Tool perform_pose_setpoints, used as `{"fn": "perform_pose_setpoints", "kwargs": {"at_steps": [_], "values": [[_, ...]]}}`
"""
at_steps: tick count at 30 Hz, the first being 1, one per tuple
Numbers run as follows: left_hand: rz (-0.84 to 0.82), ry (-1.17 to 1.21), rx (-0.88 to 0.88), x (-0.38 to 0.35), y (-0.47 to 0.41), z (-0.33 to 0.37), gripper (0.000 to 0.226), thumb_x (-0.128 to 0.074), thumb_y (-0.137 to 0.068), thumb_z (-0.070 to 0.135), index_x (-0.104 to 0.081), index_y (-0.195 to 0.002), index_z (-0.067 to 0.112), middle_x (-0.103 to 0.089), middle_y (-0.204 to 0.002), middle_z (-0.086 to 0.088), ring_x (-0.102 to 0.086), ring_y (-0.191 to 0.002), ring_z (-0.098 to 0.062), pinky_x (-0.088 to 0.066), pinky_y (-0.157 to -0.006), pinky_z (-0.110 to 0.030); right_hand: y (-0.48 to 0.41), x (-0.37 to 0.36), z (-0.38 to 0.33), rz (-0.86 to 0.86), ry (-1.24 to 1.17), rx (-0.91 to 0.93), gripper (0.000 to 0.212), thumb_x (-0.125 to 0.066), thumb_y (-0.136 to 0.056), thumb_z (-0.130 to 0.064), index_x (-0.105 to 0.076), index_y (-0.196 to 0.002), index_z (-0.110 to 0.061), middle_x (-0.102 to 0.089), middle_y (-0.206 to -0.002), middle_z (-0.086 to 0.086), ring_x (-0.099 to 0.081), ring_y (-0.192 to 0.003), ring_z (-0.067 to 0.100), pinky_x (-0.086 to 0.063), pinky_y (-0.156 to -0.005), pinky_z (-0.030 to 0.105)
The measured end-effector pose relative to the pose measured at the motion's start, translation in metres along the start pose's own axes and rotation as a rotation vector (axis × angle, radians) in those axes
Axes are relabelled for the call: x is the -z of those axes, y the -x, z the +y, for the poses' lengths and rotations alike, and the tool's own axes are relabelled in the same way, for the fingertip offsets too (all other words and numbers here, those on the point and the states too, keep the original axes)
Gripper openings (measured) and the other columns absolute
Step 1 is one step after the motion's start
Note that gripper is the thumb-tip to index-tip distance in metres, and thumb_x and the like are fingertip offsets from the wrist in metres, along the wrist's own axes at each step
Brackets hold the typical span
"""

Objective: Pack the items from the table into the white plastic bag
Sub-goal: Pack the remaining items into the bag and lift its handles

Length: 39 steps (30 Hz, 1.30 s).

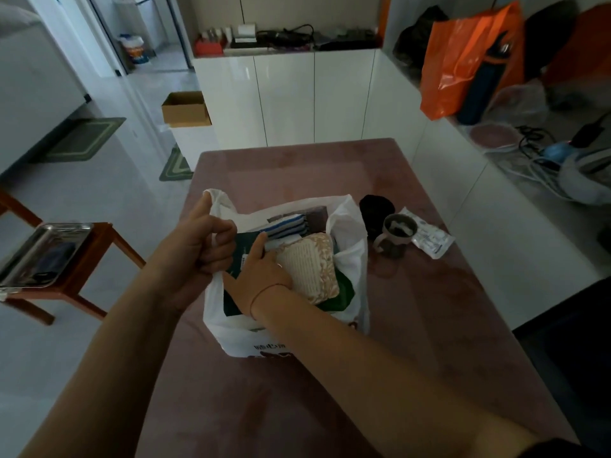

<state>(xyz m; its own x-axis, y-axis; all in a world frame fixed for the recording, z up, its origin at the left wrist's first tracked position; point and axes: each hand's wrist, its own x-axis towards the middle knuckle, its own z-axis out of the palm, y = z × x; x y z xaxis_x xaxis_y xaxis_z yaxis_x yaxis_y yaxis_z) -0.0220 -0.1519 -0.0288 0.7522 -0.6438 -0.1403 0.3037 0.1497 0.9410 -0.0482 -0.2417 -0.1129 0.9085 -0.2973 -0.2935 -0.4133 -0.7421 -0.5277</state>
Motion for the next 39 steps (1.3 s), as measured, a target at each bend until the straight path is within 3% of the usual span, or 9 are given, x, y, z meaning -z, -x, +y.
{"fn": "perform_pose_setpoints", "kwargs": {"at_steps": [4,7,11,14,17,20,29,35,39], "values": [[-0.006,0.033,-0.042,0.006,-0.004,0.002,0.058,-0.036,-0.089,0.006,-0.022,-0.144,0.021,-0.035,-0.058,0.004,-0.026,-0.038,-0.003,-0.018,-0.037,-0.015,-0.001,0.040,0.018,0.158,-0.113,0.172,0.084,-0.036,-0.084,-0.068,-0.017,-0.147,-0.014,-0.027,-0.148,0.013,-0.041,-0.128,0.033,-0.043,-0.096,0.044],[0.009,0.012,-0.049,0.008,-0.003,0.003,0.040,-0.037,-0.090,0.008,-0.041,-0.124,0.027,-0.038,-0.058,0.005,-0.027,-0.040,-0.003,-0.018,-0.040,-0.016,-0.006,0.085,0.061,0.633,-0.385,0.352,0.039,-0.045,-0.094,-0.035,-0.051,-0.124,-0.010,-0.053,-0.120,0.011,-0.057,-0.096,0.019,-0.050,-0.077,0.021],[0.024,-0.015,-0.070,0.009,-0.002,0.001,0.028,-0.040,-0.089,0.014,-0.052,-0.110,0.028,-0.038,-0.058,0.005,-0.027,-0.040,-0.003,-0.018,-0.040,-0.015,-0.031,0.119,0.153,1.038,-0.430,0.112,0.020,-0.049,-0.084,-0.002,-0.063,-0.097,-0.003,-0.058,-0.108,0.017,-0.057,-0.090,0.021,-0.041,-0.076,0.005],[0.037,-0.038,-0.068,0.007,-0.004,-0.003,0.036,-0.041,-0.087,0.012,-0.052,-0.115,0.032,-0.040,-0.058,0.006,-0.029,-0.042,-0.004,-0.021,-0.040,-0.014,-0.060,0.118,0.225,0.813,-0.184,-0.190,0.034,-0.055,-0.079,-0.007,-0.058,-0.113,-0.007,-0.043,-0.133,0.018,-0.049,-0.114,0.038,-0.042,-0.095,0.037],[0.050,-0.062,-0.063,0.004,-0.005,-0.005,0.042,-0.041,-0.086,0.007,-0.052,-0.118,0.032,-0.040,-0.059,0.005,-0.031,-0.042,-0.004,-0.024,-0.038,-0.012,-0.084,0.109,0.278,0.452,0.007,-0.349,0.064,-0.068,-0.079,-0.023,-0.042,-0.137,-0.023,-0.016,-0.154,0.015,-0.033,-0.132,0.040,-0.034,-0.108,0.045],[0.063,-0.043,-0.059,0.003,-0.004,-0.006,0.041,-0.043,-0.085,0.008,-0.057,-0.112,0.036,-0.040,-0.060,0.005,-0.030,-0.042,-0.004,-0.023,-0.039,-0.013,-0.102,0.099,0.303,0.292,0.000,-0.386,0.075,-0.071,-0.078,-0.027,-0.034,-0.143,-0.024,-0.013,-0.154,0.017,-0.029,-0.135,0.042,-0.029,-0.110,0.046],[0.151,-0.132,-0.082,0.005,-0.004,-0.006,0.036,-0.040,-0.083,0.004,-0.054,-0.105,0.028,-0.039,-0.056,0.004,-0.030,-0.041,-0.005,-0.026,-0.035,-0.015,-0.094,0.099,0.290,0.597,-0.166,-0.366,0.042,-0.064,-0.086,-0.023,-0.060,-0.123,-0.004,-0.039,-0.138,0.026,-0.050,-0.117,0.041,-0.040,-0.099,0.039],[0.325,-0.192,-0.064,0.007,-0.007,-0.005,0.055,-0.042,-0.085,0.004,-0.039,-0.132,0.033,-0.047,-0.048,0.007,-0.035,-0.042,-0.005,-0.030,-0.037,-0.016,-0.042,0.152,0.200,0.968,-0.360,0.069,0.032,-0.068,-0.081,-0.025,-0.065,-0.103,-0.002,-0.050,-0.121,0.020,-0.056,-0.102,0.029,-0.046,-0.085,0.027],[0.429,-0.162,-0.043,0.005,-0.012,-0.006,0.050,-0.046,-0.088,0.009,-0.039,-0.136,0.021,-0.053,-0.061,0.001,-0.042,-0.048,-0.007,-0.036,-0.043,-0.019,-0.022,0.140,0.125,0.493,-0.459,0.372,0.027,-0.068,-0.082,-0.023,-0.065,-0.104,-0.007,-0.056,-0.116,0.011,-0.060,-0.095,0.014,-0.050,-0.083,0.021]]}}
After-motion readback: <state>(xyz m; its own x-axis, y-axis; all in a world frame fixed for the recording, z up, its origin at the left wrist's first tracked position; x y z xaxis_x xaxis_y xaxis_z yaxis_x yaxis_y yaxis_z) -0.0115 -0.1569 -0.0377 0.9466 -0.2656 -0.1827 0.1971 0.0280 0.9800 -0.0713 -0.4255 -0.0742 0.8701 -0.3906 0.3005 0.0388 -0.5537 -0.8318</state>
